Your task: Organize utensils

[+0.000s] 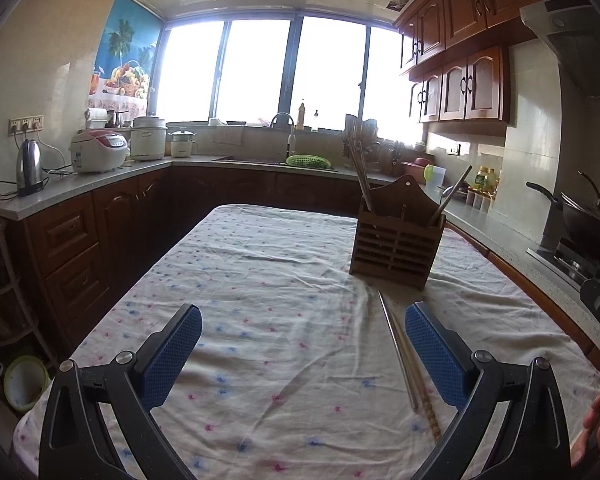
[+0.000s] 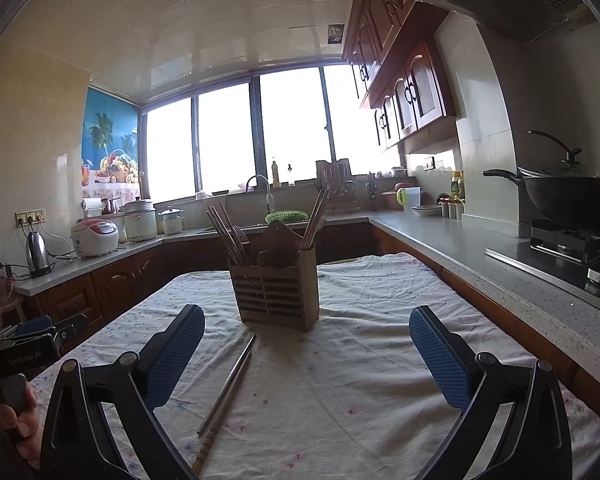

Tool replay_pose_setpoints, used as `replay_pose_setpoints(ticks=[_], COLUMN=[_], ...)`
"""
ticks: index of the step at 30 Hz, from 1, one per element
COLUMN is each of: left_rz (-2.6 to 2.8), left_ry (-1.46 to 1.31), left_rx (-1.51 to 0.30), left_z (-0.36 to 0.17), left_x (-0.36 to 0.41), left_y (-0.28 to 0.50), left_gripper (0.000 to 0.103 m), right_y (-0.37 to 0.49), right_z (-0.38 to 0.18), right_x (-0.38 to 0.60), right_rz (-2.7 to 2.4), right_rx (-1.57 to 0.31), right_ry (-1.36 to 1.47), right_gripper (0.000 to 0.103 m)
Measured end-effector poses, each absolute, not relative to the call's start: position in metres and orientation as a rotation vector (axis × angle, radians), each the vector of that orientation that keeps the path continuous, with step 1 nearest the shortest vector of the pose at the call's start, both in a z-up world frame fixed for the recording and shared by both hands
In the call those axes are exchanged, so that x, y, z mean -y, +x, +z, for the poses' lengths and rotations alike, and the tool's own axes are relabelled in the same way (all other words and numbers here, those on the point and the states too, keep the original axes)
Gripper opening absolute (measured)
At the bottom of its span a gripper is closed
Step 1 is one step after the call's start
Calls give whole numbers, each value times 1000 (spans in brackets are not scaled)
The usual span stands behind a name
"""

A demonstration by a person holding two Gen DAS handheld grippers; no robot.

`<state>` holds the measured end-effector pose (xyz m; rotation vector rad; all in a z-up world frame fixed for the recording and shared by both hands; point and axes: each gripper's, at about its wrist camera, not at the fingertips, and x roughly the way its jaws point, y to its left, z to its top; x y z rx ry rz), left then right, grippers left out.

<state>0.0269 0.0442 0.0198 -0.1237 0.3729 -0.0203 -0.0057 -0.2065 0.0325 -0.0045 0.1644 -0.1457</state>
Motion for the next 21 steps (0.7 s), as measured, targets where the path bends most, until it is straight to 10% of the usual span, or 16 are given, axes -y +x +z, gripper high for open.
replay_pose_setpoints(ticks=[21], left_rz=[9], left_ry=[-56], left_rx=[-378], left_z=[7], left_x=[-26], left_y=[6], left_gripper=[102], right_y=[-20], right_z=[12], right_x=[214], right_rz=[-168], right_rx=[-198], right_ry=[-2], right_gripper=[103])
